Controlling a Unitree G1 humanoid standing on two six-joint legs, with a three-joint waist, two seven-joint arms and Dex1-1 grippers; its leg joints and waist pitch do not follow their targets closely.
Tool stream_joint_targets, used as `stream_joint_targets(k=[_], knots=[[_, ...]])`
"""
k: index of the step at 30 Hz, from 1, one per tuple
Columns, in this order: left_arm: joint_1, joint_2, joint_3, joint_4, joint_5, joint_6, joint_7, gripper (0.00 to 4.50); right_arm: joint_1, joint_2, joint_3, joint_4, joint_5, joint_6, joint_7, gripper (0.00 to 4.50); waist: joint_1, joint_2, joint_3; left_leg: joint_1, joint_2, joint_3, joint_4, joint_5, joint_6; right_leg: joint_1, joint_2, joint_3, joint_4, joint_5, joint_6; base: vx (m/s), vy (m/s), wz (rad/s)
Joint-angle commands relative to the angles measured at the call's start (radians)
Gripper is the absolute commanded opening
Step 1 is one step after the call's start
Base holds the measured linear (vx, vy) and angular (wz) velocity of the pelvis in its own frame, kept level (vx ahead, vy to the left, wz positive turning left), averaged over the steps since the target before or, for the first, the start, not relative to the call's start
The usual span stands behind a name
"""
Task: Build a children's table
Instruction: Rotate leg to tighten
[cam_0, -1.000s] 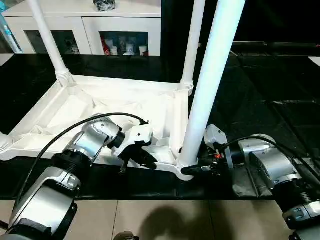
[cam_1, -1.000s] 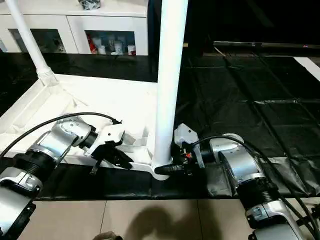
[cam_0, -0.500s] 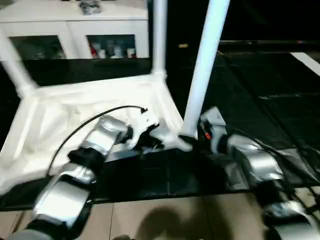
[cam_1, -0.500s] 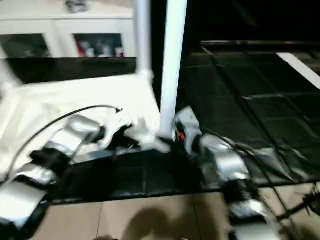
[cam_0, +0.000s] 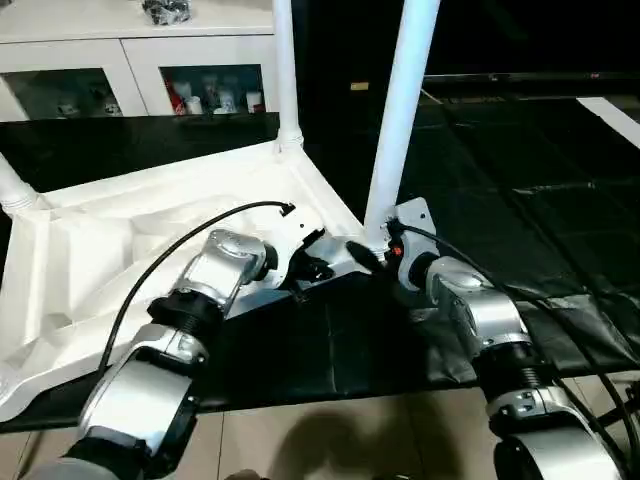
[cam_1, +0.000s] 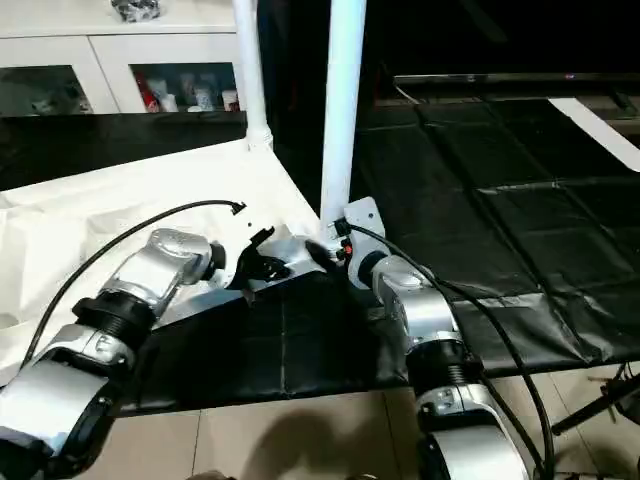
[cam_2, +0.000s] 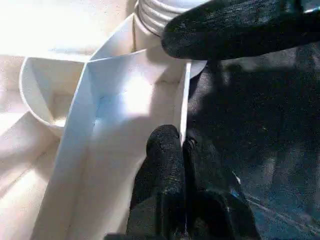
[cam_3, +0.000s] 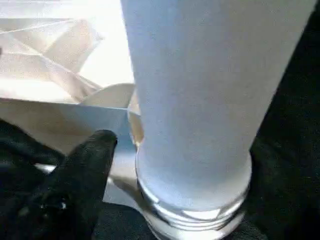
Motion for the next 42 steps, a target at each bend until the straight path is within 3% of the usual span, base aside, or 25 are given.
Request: stream_joint_targets(k=[1,2,3,6,9,11,12,15,17,21,29,34,35,42], knots=[[-0.01,-0.012,0.0,-0.047,-0.037,-0.037,-0.018,0.0,0.001,0.035,0.079,-0.069,0.063,-0.03,0.133,4.32,0.006,-0.008,-0.083,0.006,0.022,-0.006,-0.057,-0.126,0.081,0.068,-0.075,0.058,-0.069,-0.191,-0.192,0.0,0.0,0.0],[-0.007,0.001,-0.006,-0.048,-0.035,-0.046,-0.039,0.0,0.011,0.018,0.068,-0.08,0.077,-0.037,0.156,4.42,0.006,-0.009,-0.084,0.006,0.022,-0.006,-0.056,-0.126,0.083,0.069,-0.075,0.058,-0.067,-0.181,-0.194,0.0,0.0,0.0],[-0.001,0.024,-0.018,-0.046,-0.032,-0.072,-0.084,0.0,0.032,-0.02,0.057,-0.108,0.106,-0.039,0.222,4.46,0.009,-0.002,-0.084,0.006,0.024,-0.008,-0.056,-0.123,0.087,0.069,-0.076,0.058,-0.063,-0.162,-0.201,0.0,0.0,0.0],[0.005,0.058,-0.043,-0.037,-0.022,-0.125,-0.158,0.0,0.06,-0.086,0.053,-0.14,0.134,-0.04,0.325,4.46,0.02,-0.004,-0.085,0.005,0.027,-0.005,-0.055,-0.126,0.1,0.07,-0.074,0.057,-0.061,-0.132,-0.209,0.0,0.0,0.0],[0.022,0.09,-0.078,-0.043,-0.012,-0.201,-0.243,0.0,0.081,-0.15,0.062,-0.16,0.138,-0.037,0.417,4.46,0.025,-0.005,-0.082,0.008,0.027,-0.005,-0.056,-0.158,0.088,0.067,-0.075,0.056,-0.067,-0.19,-0.203,0.0,0.0,0.0],[0.043,0.114,-0.101,-0.065,-0.023,-0.229,-0.342,0.0,0.093,-0.214,0.069,-0.181,0.151,-0.027,0.522,4.46,0.032,-0.001,-0.081,0.014,0.031,-0.005,-0.057,-0.184,0.078,0.064,-0.077,0.057,-0.073,-0.231,-0.193,0.0,0.0,0.0],[0.05,0.123,-0.111,-0.073,-0.03,-0.241,-0.381,0.0,0.098,-0.242,0.076,-0.189,0.159,-0.023,0.566,4.46,0.035,0.008,-0.08,0.016,0.031,-0.005,-0.057,-0.192,0.078,0.062,-0.076,0.057,-0.074,-0.238,-0.195,0.0,0.0,0.0],[0.061,0.141,-0.14,-0.079,-0.024,-0.271,-0.439,0.0,0.101,-0.283,0.093,-0.201,0.172,-0.004,0.641,4.46,0.049,0.004,-0.081,0.024,0.034,-0.003,-0.058,-0.21,0.065,0.055,-0.075,0.058,-0.075,-0.245,-0.202,0.0,0.0,0.0],[0.071,0.154,-0.164,-0.087,-0.02,-0.289,-0.489,0.0,0.101,-0.314,0.111,-0.209,0.184,0.01,0.706,4.46,0.058,0.002,-0.081,0.02,0.036,-0.006,-0.06,-0.208,0.061,0.06,-0.077,0.059,-0.072,-0.251,-0.197,0.0,0.0,0.0],[0.076,0.167,-0.187,-0.096,-0.019,-0.302,-0.535,0.0,0.089,-0.329,0.154,-0.19,0.151,-0.048,0.747,4.46,0.065,-0.004,-0.081,0.02,0.036,-0.005,-0.061,-0.211,0.05,0.057,-0.08,0.06,-0.073,-0.269,-0.192,0.0,0.0,0.0],[0.084,0.188,-0.209,-0.109,-0.012,-0.335,-0.581,0.0,0.087,-0.377,0.235,-0.2,0.129,-0.075,0.872,4.46,0.068,-0.011,-0.08,0.014,0.035,-0.006,-0.059,-0.182,0.065,0.058,-0.08,0.059,-0.071,-0.283,-0.175,0.0,0.0,0.0],[0.081,0.192,-0.215,-0.103,-0.005,-0.351,-0.585,0.0,0.075,-0.378,0.239,-0.165,0.11,-0.098,0.85,4.46,0.068,-0.012,-0.08,0.015,0.034,-0.006,-0.059,-0.187,0.059,0.057,-0.08,0.059,-0.074,-0.311,-0.166,0.0,0.0,0.0],[0.077,0.191,-0.215,-0.102,-0.006,-0.352,-0.584,0.0,0.068,-0.369,0.232,-0.143,0.103,-0.113,0.826,4.3,0.067,-0.007,-0.08,0.015,0.034,-0.006,-0.059,-0.189,0.055,0.056,-0.08,0.058,-0.074,-0.314,-0.168,0.0,0.0,0.0],[0.079,0.189,-0.218,-0.106,-0.01,-0.352,-0.584,0.0,0.057,-0.362,0.226,-0.114,0.101,-0.117,0.8,3.76,0.065,-0.008,-0.08,0.015,0.034,-0.006,-0.059,-0.2,0.055,0.058,-0.078,0.058,-0.073,-0.299,-0.174,0.0,0.0,0.0]])
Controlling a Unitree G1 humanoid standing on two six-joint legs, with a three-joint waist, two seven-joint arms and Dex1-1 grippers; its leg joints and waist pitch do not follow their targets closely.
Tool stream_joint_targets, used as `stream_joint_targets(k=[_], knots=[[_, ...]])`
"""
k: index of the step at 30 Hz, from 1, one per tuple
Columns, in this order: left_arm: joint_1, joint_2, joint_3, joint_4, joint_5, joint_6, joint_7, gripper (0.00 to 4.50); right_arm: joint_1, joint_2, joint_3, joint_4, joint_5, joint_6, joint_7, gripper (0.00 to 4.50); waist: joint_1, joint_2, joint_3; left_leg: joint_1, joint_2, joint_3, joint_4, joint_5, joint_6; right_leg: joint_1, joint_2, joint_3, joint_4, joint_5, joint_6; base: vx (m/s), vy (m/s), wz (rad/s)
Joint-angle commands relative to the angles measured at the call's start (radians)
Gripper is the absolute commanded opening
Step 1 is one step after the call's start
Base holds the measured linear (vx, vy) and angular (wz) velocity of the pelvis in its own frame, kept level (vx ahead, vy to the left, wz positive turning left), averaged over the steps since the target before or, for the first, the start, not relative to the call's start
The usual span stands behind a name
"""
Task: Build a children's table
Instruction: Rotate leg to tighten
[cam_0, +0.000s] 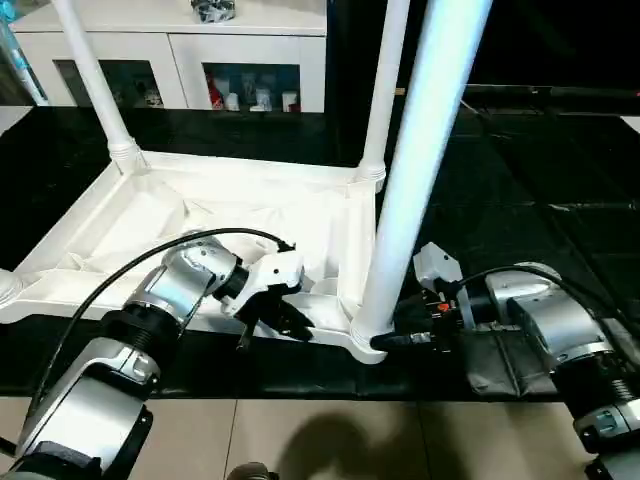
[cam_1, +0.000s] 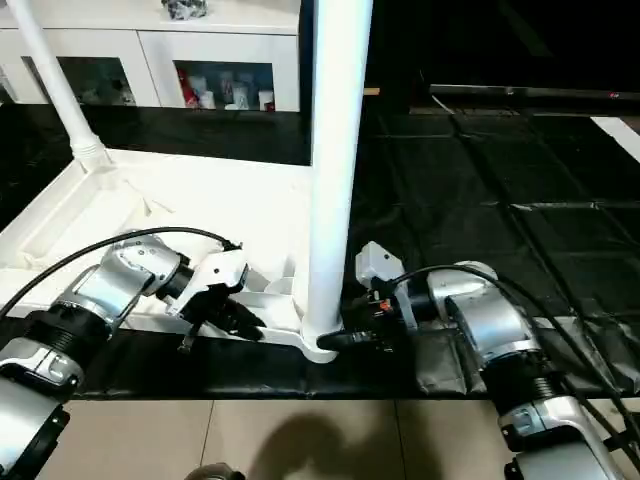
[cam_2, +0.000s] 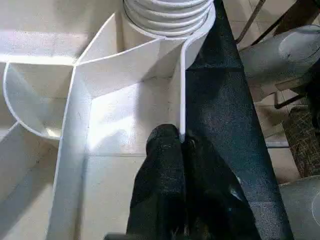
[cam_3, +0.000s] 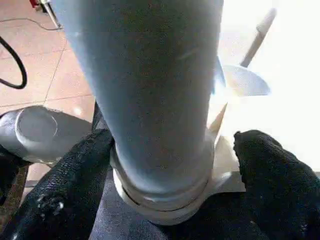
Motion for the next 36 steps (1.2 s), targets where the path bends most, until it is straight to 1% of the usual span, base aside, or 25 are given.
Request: stream_joint_targets(k=[1,2,5,6,7,8,9,17,19,20,21,22,23,24,25,26,27,28,29,30,32,33,34,35,36], knots=[[0.002,-0.012,-0.034,-0.023,0.006,-0.014,-0.042,0.0,-0.013,-0.005,-0.004,0.003,-0.007,-0.005,-0.018,3.63,-0.009,-0.009,-0.079,0.016,0.033,-0.007,-0.064,-0.202,0.055,0.052,-0.077,0.056,-0.075,-0.3,-0.177,0.0,0.0,0.0],[0.003,-0.012,-0.034,-0.024,0.005,-0.015,-0.042,0.0,-0.012,-0.004,-0.006,0.002,-0.005,-0.004,-0.016,3.63,-0.009,-0.008,-0.079,0.016,0.033,-0.007,-0.064,-0.204,0.054,0.052,-0.078,0.056,-0.076,-0.306,-0.175,0.0,0.0,0.0],[0.005,-0.012,-0.036,-0.026,0.003,-0.016,-0.043,0.0,-0.013,-0.001,-0.008,0.008,0.001,-0.008,-0.012,3.23,-0.01,-0.008,-0.079,0.016,0.033,-0.007,-0.064,-0.21,0.053,0.052,-0.078,0.056,-0.077,-0.318,-0.173,0.0,0.0,0.0],[0.006,-0.012,-0.037,-0.026,0.003,-0.016,-0.044,0.0,-0.013,0.0,-0.008,0.009,0.002,-0.008,-0.009,3.23,-0.011,-0.008,-0.079,0.016,0.032,-0.007,-0.064,-0.21,0.053,0.052,-0.077,0.055,-0.078,-0.32,-0.171,0.0,0.0,0.0],[0.006,-0.012,-0.038,-0.026,0.003,-0.016,-0.045,0.0,-0.013,0.0,-0.007,0.011,0.004,-0.009,-0.006,3.04,-0.011,-0.008,-0.079,0.016,0.032,-0.007,-0.064,-0.209,0.054,0.052,-0.077,0.055,-0.078,-0.32,-0.171,0.0,0.0,0.0],[0.006,-0.012,-0.038,-0.026,0.003,-0.016,-0.045,0.0,-0.013,0.0,-0.007,0.011,0.004,-0.009,-0.006,3.04,-0.01,-0.008,-0.079,0.016,0.033,-0.007,-0.064,-0.206,0.054,0.052,-0.077,0.056,-0.077,-0.315,-0.173,0.0,0.0,0.0],[0.006,-0.012,-0.038,-0.026,0.003,-0.016,-0.044,0.0,-0.013,0.001,-0.006,0.012,0.005,-0.01,-0.005,2.87,-0.011,-0.008,-0.079,0.015,0.033,-0.007,-0.064,-0.205,0.054,0.052,-0.077,0.056,-0.077,-0.312,-0.173,0.0,0.0,0.0],[0.006,-0.015,-0.033,-0.023,0.001,-0.005,-0.031,0.0,-0.007,0.017,-0.008,0.008,0.016,-0.01,-0.005,2.7,-0.011,-0.009,-0.079,0.016,0.033,-0.007,-0.064,-0.206,0.054,0.051,-0.078,0.056,-0.077,-0.317,-0.173,0.0,0.0,0.0],[0.001,-0.033,-0.017,-0.015,-0.003,0.022,0.013,0.0,0.003,0.033,-0.023,-0.006,0.03,0.003,-0.03,2.7,-0.011,-0.008,-0.079,0.015,0.033,-0.007,-0.064,-0.204,0.053,0.051,-0.077,0.056,-0.076,-0.312,-0.175,0.0,0.0,0.0],[-0.005,-0.051,-0.001,-0.005,-0.006,0.046,0.057,0.0,0.012,0.05,-0.036,-0.02,0.039,0.017,-0.061,2.7,-0.012,-0.009,-0.078,0.017,0.033,-0.007,-0.064,-0.212,0.051,0.05,-0.077,0.056,-0.078,-0.323,-0.174,0.0,0.0,0.0],[-0.014,-0.073,0.017,0.008,-0.009,0.078,0.109,0.0,0.021,0.075,-0.047,-0.029,0.024,0.014,-0.134,2.69,-0.013,-0.009,-0.078,0.016,0.032,-0.006,-0.064,-0.212,0.05,0.05,-0.077,0.056,-0.077,-0.322,-0.174,0.0,0.0,0.0],[-0.016,-0.079,0.021,0.011,-0.009,0.086,0.122,0.0,0.023,0.082,-0.049,-0.031,0.02,0.014,-0.153,2.69,-0.012,-0.008,-0.075,0.022,0.032,-0.006,-0.064,-0.22,0.041,0.045,-0.078,0.056,-0.083,-0.341,-0.171,0.0,0.0,0.0],[-0.024,-0.097,0.036,0.022,-0.012,0.113,0.166,0.0,0.029,0.104,-0.057,-0.038,0.003,0.01,-0.218,2.68,-0.018,-0.011,-0.075,0.014,0.028,-0.008,-0.066,-0.222,0.034,0.053,-0.078,0.053,-0.082,-0.366,-0.159,0.0,0.0,0.0],[-0.029,-0.106,0.044,0.028,-0.013,0.127,0.188,0.0,0.032,0.116,-0.059,-0.04,-0.009,0.005,-0.257,2.68,-0.018,-0.011,-0.074,0.013,0.027,-0.01,-0.067,-0.224,0.03,0.054,-0.078,0.051,-0.084,-0.384,-0.148,0.0,0.0,0.0],[-0.029,-0.106,0.044,0.028,-0.013,0.127,0.188,0.0,0.032,0.116,-0.059,-0.04,-0.009,0.005,-0.257,2.68,-0.02,-0.012,-0.074,0.016,0.025,-0.009,-0.067,-0.224,0.029,0.052,-0.077,0.051,-0.089,-0.399,-0.138,0.0,0.0,0.0],[-0.06,-0.163,0.09,0.057,-0.028,0.217,0.313,0.0,0.027,0.19,-0.091,-0.037,-0.019,0.071,-0.414,2.68,-0.029,-0.011,-0.073,0.015,0.023,-0.01,-0.067,-0.22,0.024,0.052,-0.076,0.052,-0.089,-0.399,-0.137,0.0,0.0,0.0],[-0.06,-0.163,0.09,0.057,-0.028,0.217,0.313,0.0,0.027,0.19,-0.091,-0.037,-0.019,0.071,-0.414,2.68,-0.033,-0.011,-0.073,0.016,0.023,-0.01,-0.068,-0.221,0.022,0.051,-0.076,0.052,-0.089,-0.399,-0.139,0.0,0.0,0.0],[-0.071,-0.181,0.107,0.065,-0.037,0.245,0.347,0.0,0.022,0.213,-0.098,-0.035,-0.025,0.092,-0.461,2.67,-0.038,-0.008,-0.076,0.019,0.021,-0.011,-0.066,-0.227,0.022,0.052,-0.077,0.05,-0.091,-0.406,-0.137,0.0,0.0,0.0],[-0.097,-0.223,0.144,0.085,-0.058,0.295,0.427,0.0,-0.001,0.271,-0.115,-0.009,-0.048,0.137,-0.59,2.67,-0.043,-0.002,-0.074,0.015,0.019,-0.012,-0.065,-0.225,0.023,0.052,-0.077,0.05,-0.091,-0.401,-0.138,0.0,0.0,0.0],[-0.097,-0.223,0.144,0.085,-0.058,0.295,0.427,0.0,-0.001,0.271,-0.115,-0.009,-0.048,0.137,-0.59,2.67,-0.048,-0.004,-0.074,0.014,0.018,-0.01,-0.065,-0.22,0.022,0.051,-0.074,0.051,-0.093,-0.394,-0.141,0.0,0.0,0.0],[-0.126,-0.266,0.183,0.109,-0.076,0.331,0.517,0.0,-0.045,0.343,-0.141,0.047,-0.068,0.158,-0.74,2.67,-0.061,-0.004,-0.08,0.011,0.016,-0.012,-0.063,-0.205,0.017,0.056,-0.075,0.049,-0.086,-0.351,-0.156,0.0,0.0,0.0],[-0.14,-0.284,0.201,0.12,-0.078,0.339,0.569,0.0,-0.066,0.374,-0.151,0.073,-0.076,0.159,-0.801,2.66,-0.064,-0.004,-0.079,0.009,0.016,-0.013,-0.064,-0.199,0.019,0.057,-0.074,0.05,-0.085,-0.338,-0.159,0.0,0.0,0.0],[-0.14,-0.284,0.201,0.12,-0.078,0.339,0.569,0.0,-0.066,0.374,-0.151,0.073,-0.076,0.159,-0.801,2.66,-0.067,-0.002,-0.081,0.01,0.015,-0.01,-0.061,-0.187,0.025,0.054,-0.072,0.052,-0.084,-0.299,-0.171,0.0,0.0,0.0],[-0.154,-0.302,0.22,0.13,-0.076,0.347,0.619,0.0,-0.082,0.402,-0.158,0.093,-0.086,0.157,-0.855,2.66,-0.067,-0.003,-0.084,0.009,0.014,-0.009,-0.06,-0.169,0.034,0.056,-0.071,0.053,-0.079,-0.257,-0.182,0.0,0.0,0.0],[-0.159,-0.309,0.227,0.133,-0.074,0.349,0.639,0.0,-0.088,0.413,-0.16,0.1,-0.09,0.157,-0.877,2.66,-0.067,-0.004,-0.086,0.008,0.014,-0.008,-0.059,-0.147,0.044,0.059,-0.071,0.054,-0.075,-0.218,-0.191,0.0,0.0,0.0]])
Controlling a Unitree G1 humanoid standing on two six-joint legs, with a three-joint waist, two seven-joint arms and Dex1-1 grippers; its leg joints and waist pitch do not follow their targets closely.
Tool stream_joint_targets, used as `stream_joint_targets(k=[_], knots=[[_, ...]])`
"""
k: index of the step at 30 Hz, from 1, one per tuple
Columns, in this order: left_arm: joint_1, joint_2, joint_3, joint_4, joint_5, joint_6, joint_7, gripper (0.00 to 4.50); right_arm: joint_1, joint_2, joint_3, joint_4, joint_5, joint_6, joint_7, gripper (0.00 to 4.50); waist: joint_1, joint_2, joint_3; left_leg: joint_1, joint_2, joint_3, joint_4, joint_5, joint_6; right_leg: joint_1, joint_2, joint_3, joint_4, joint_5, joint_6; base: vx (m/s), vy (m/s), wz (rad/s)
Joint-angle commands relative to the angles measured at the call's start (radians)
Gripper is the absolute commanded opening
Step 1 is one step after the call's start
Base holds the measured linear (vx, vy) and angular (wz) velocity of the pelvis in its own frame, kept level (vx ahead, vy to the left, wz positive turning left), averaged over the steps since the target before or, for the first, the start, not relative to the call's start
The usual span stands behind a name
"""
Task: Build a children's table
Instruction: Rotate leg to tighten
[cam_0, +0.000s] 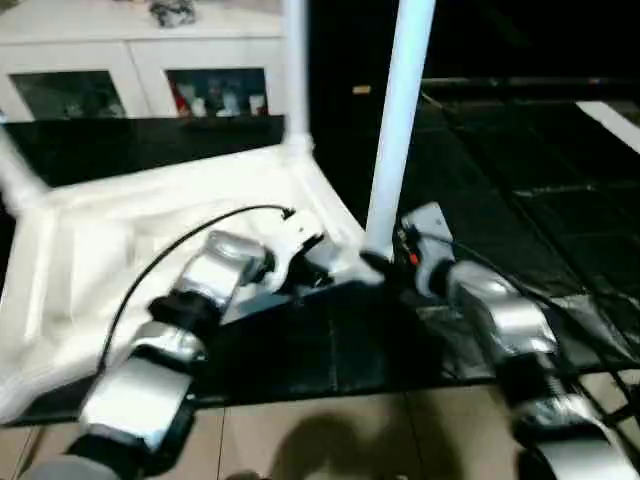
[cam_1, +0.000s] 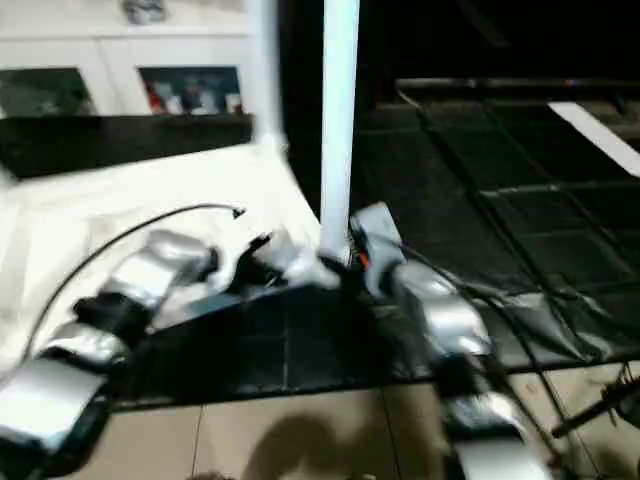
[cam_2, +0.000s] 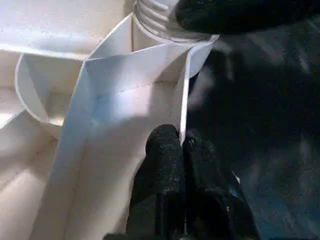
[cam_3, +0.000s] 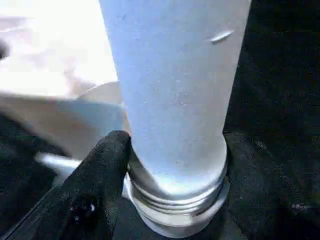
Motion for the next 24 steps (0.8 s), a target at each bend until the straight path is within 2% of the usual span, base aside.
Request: stream_joint_targets(k=[1,4,5,7,8,11,13,15,16,17,18,20,21,22,23,24], knots=[[-0.059,-0.075,0.034,-0.018,-0.059,-0.002,0.068,0.0,-0.028,0.089,0.075,0.01,-0.002,0.006,-0.02,2.66,0.005,-0.005,-0.087,0.006,0.016,-0.008,-0.056,-0.135,0.05,0.064,-0.071,0.054,-0.072,-0.196,-0.193,0.0,0.0,0.0],[-0.063,-0.079,0.038,-0.018,-0.056,-0.002,0.08,0.0,-0.031,0.099,0.073,0.012,-0.003,0.003,-0.028,2.66,0.007,-0.005,-0.087,0.004,0.017,-0.008,-0.057,-0.109,0.073,0.067,-0.071,0.054,-0.066,-0.141,-0.208,0.0,0.0,0.0],[-0.059,-0.077,0.035,-0.028,-0.046,-0.007,0.08,0.0,-0.022,0.104,0.068,0.007,0.007,-0.039,-0.003,2.66,0.008,-0.004,-0.086,0.004,0.018,-0.008,-0.057,-0.109,0.076,0.066,-0.071,0.054,-0.067,-0.138,-0.208,0.0,0.0,0.0],[-0.055,-0.074,0.031,-0.033,-0.04,-0.01,0.075,0.0,-0.015,0.105,0.059,0.004,0.017,-0.059,0.013,2.66,0.008,-0.004,-0.085,0.006,0.019,-0.007,-0.058,-0.127,0.076,0.067,-0.072,0.054,-0.069,-0.152,-0.209,0.0,0.0,0.0],[-0.055,-0.073,0.031,-0.033,-0.039,-0.01,0.076,0.0,-0.014,0.106,0.056,0.004,0.019,-0.062,0.015,3.22,0.008,-0.003,-0.084,0.007,0.02,-0.007,-0.059,-0.135,0.074,0.066,-0.073,0.054,-0.071,-0.163,-0.208,0.0,0.0,0.0],[-0.043,-0.061,0.017,-0.041,-0.034,-0.028,0.047,0.0,-0.002,0.095,0.052,-0.02,0.038,-0.052,0.055,3.48,0.008,-0.004,-0.081,0.008,0.02,-0.007,-0.06,-0.15,0.072,0.067,-0.073,0.054,-0.074,-0.189,-0.203,0.0,0.0,0.0],[-0.023,-0.033,-0.009,-0.053,-0.029,-0.065,-0.024,0.0,0.028,0.046,0.069,-0.066,0.059,-0.045,0.151,3.72,0.011,-0.004,-0.083,0.009,0.02,-0.007,-0.06,-0.149,0.075,0.068,-0.072,0.055,-0.075,-0.184,-0.197,0.0,0.0,0.0],[-0.012,-0.016,-0.023,-0.058,-0.023,-0.095,-0.067,0.0,0.045,0.011,0.081,-0.09,0.077,-0.049,0.216,3.88,0.014,-0.005,-0.084,0.004,0.022,-0.008,-0.059,-0.134,0.091,0.073,-0.073,0.057,-0.067,-0.14,-0.203,0.0,0.0,0.0],[-0.01,-0.012,-0.026,-0.059,-0.022,-0.099,-0.077,0.0,0.049,0.002,0.083,-0.096,0.081,-0.048,0.231,3.96,0.016,-0.002,-0.085,0.007,0.024,-0.007,-0.058,-0.128,0.094,0.068,-0.072,0.055,-0.067,-0.126,-0.211,0.0,0.0,0.0],[-0.001,0.015,-0.048,-0.063,-0.018,-0.121,-0.142,0.0,0.072,-0.056,0.095,-0.128,0.097,-0.052,0.325,4.07,0.018,-0.004,-0.084,0.006,0.023,-0.006,-0.058,-0.136,0.096,0.07,-0.072,0.054,-0.068,-0.134,-0.213,0.0,0.0,0.0],[0.0,0.016,-0.049,-0.063,-0.018,-0.121,-0.144,0.0,0.073,-0.058,0.096,-0.129,0.097,-0.053,0.328,4.18,0.019,-0.004,-0.083,0.007,0.023,-0.006,-0.059,-0.142,0.096,0.069,-0.072,0.054,-0.07,-0.147,-0.212,0.0,0.0,0.0],[0.009,0.058,-0.081,-0.064,-0.006,-0.166,-0.237,0.0,0.093,-0.133,0.102,-0.151,0.108,-0.052,0.436,4.33,0.023,-0.004,-0.081,0.007,0.025,-0.005,-0.059,-0.164,0.091,0.069,-0.073,0.053,-0.075,-0.19,-0.204,0.0,0.0,0.0],[0.01,0.062,-0.084,-0.064,-0.005,-0.17,-0.248,0.0,0.094,-0.141,0.102,-0.152,0.108,-0.052,0.446,4.33,0.024,-0.004,-0.079,0.008,0.025,-0.004,-0.059,-0.171,0.091,0.068,-0.073,0.053,-0.076,-0.203,-0.2,0.0,0.0,0.0],[0.012,0.074,-0.093,-0.066,-0.003,-0.179,-0.279,0.0,0.097,-0.16,0.102,-0.156,0.111,-0.054,0.473,4.47,0.027,0.005,-0.08,0.01,0.027,-0.006,-0.059,-0.179,0.086,0.065,-0.074,0.053,-0.076,-0.219,-0.198,0.0,0.0,0.0],[0.015,0.087,-0.104,-0.068,-0.004,-0.187,-0.316,0.0,0.099,-0.178,0.1,-0.16,0.114,-0.058,0.5,4.47,0.027,0.001,-0.079,0.01,0.027,-0.006,-0.059,-0.184,0.083,0.065,-0.073,0.052,-0.08,-0.229,-0.193,0.0,0.0,0.0],[0.02,0.105,-0.118,-0.074,-0.003,-0.201,-0.366,0.0,0.099,-0.199,0.095,-0.162,0.118,-0.058,0.528,4.47,0.029,0.002,-0.079,0.011,0.028,-0.006,-0.06,-0.188,0.078,0.063,-0.073,0.053,-0.078,-0.234,-0.194,0.0,0.0,0.0]])
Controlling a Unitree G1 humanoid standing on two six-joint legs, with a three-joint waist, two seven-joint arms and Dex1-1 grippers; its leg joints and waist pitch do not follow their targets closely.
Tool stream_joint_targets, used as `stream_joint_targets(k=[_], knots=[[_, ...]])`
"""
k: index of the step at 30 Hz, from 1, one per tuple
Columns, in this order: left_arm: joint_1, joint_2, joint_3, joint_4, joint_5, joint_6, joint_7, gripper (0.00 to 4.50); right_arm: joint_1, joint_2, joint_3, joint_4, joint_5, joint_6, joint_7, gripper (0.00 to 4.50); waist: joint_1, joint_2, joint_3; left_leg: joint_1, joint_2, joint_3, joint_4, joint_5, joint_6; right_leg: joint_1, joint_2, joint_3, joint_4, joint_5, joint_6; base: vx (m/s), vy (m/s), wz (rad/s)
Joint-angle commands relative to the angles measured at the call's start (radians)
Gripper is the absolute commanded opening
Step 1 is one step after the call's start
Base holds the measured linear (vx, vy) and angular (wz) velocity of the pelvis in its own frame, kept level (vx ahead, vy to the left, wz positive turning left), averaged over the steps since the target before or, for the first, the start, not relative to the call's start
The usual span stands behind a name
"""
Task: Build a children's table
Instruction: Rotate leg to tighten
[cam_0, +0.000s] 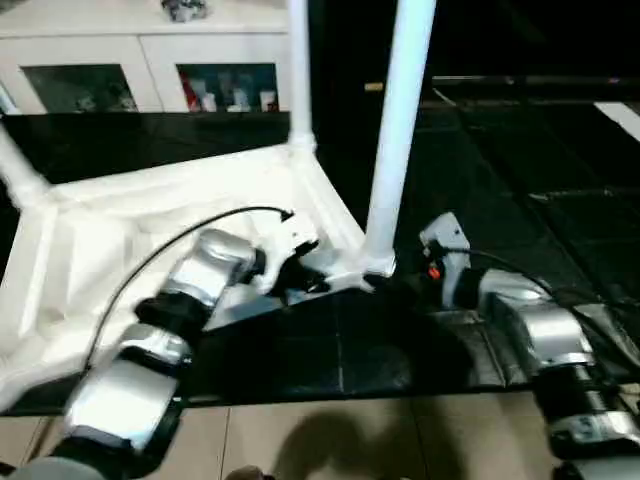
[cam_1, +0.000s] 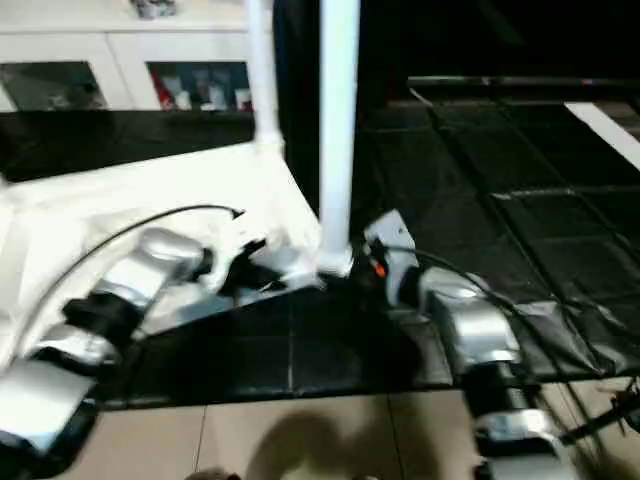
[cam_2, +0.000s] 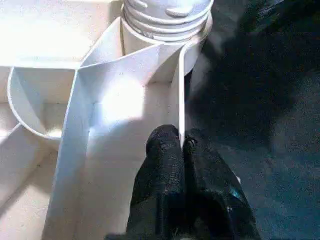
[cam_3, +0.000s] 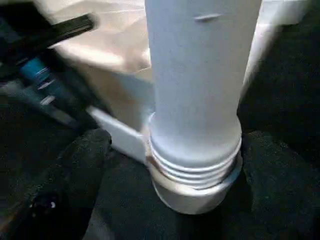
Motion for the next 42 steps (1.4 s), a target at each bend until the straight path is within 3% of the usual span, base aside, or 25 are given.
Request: stream_joint_targets(k=[1,5,8,13,14,22,23,26,27,31,32,37,42], knots=[[-0.004,-0.004,-0.042,-0.052,-0.006,-0.057,-0.123,0.0,-0.007,-0.008,0.027,-0.046,0.03,-0.006,0.084,4.47,0.003,0.0,-0.08,0.014,0.028,-0.006,-0.058,-0.192,0.075,0.063,-0.073,0.055,-0.078,-0.236,-0.193,0.0,0.0,0.0],[0.009,0.032,-0.072,-0.07,-0.006,-0.084,-0.226,0.0,0.003,-0.078,0.047,-0.078,0.056,0.01,0.219,4.47,0.02,0.004,-0.081,0.024,0.036,-0.006,-0.059,-0.21,0.068,0.056,-0.073,0.057,-0.075,-0.224,-0.209,0.0,0.0,0.0],[0.015,0.058,-0.103,-0.069,0.005,-0.133,-0.277,0.0,0.004,-0.147,0.089,-0.096,0.058,0.025,0.325,4.47,0.037,0.004,-0.081,0.023,0.037,-0.006,-0.059,-0.213,0.065,0.056,-0.076,0.061,-0.072,-0.213,-0.21,0.0,0.0,0.0],[0.016,0.064,-0.108,-0.073,-0.001,-0.153,-0.302,0.0,-0.005,-0.162,0.111,-0.086,0.036,0.001,0.352,4.47,0.036,0.0,-0.08,0.018,0.031,-0.007,-0.06,-0.22,0.047,0.061,-0.078,0.057,-0.079,-0.279,-0.185,0.0,0.0,0.0],[0.019,0.068,-0.111,-0.084,-0.006,-0.154,-0.325,0.0,-0.005,-0.161,0.118,-0.089,0.035,-0.003,0.364,4.47,0.037,-0.004,-0.081,0.016,0.031,-0.008,-0.059,-0.208,0.05,0.061,-0.078,0.058,-0.077,-0.275,-0.184,0.0,0.0,0.0],[0.028,0.085,-0.127,-0.103,-0.006,-0.176,-0.36,0.0,-0.011,-0.146,0.15,-0.082,0.038,-0.011,0.369,4.47,0.038,-0.001,-0.081,0.016,0.034,-0.009,-0.06,-0.202,0.052,0.059,-0.078,0.058,-0.073,-0.253,-0.192,0.0,0.0,0.0],[0.029,0.085,-0.126,-0.103,-0.004,-0.177,-0.361,0.0,-0.012,-0.144,0.153,-0.076,0.031,-0.01,0.37,4.21,0.038,-0.002,-0.082,0.016,0.034,-0.008,-0.06,-0.201,0.051,0.059,-0.078,0.058,-0.073,-0.253,-0.19,0.0,0.0,0.0],[0.031,0.086,-0.126,-0.105,-0.001,-0.179,-0.357,0.0,-0.015,-0.144,0.158,-0.067,0.024,-0.014,0.366,4.08,0.037,-0.001,-0.082,0.016,0.033,-0.008,-0.06,-0.2,0.05,0.059,-0.078,0.057,-0.074,-0.26,-0.188,0.0,0.0,0.0],[0.032,0.087,-0.126,-0.106,0.0,-0.179,-0.355,0.0,-0.016,-0.145,0.158,-0.064,0.024,-0.016,0.366,3.78,0.037,-0.001,-0.082,0.015,0.034,-0.008,-0.06,-0.2,0.05,0.059,-0.078,0.057,-0.074,-0.259,-0.187,0.0,0.0,0.0],[0.035,0.089,-0.127,-0.108,0.001,-0.181,-0.357,0.0,-0.018,-0.147,0.161,-0.062,0.028,-0.016,0.368,3.62,0.036,-0.002,-0.082,0.015,0.034,-0.008,-0.06,-0.197,0.051,0.059,-0.077,0.058,-0.072,-0.247,-0.191,0.0,0.0,0.0],[0.035,0.09,-0.128,-0.107,0.0,-0.183,-0.358,0.0,-0.018,-0.148,0.161,-0.062,0.028,-0.016,0.369,3.35,0.036,-0.002,-0.082,0.015,0.033,-0.008,-0.059,-0.197,0.051,0.059,-0.077,0.058,-0.072,-0.247,-0.19,0.0,0.0,0.0],[0.035,0.092,-0.129,-0.103,0.001,-0.188,-0.359,0.0,-0.019,-0.146,0.162,-0.062,0.033,-0.015,0.374,2.91,0.036,-0.002,-0.081,0.015,0.033,-0.008,-0.059,-0.2,0.052,0.059,-0.077,0.057,-0.074,-0.266,-0.184,0.0,0.0,0.0],[0.036,0.091,-0.126,-0.1,0.0,-0.185,-0.351,0.0,-0.015,-0.142,0.163,-0.062,0.038,-0.019,0.377,2.7,0.035,-0.001,-0.082,0.015,0.033,-0.008,-0.059,-0.199,0.051,0.059,-0.077,0.057,-0.074,-0.263,-0.186,0.0,0.0,0.0]])
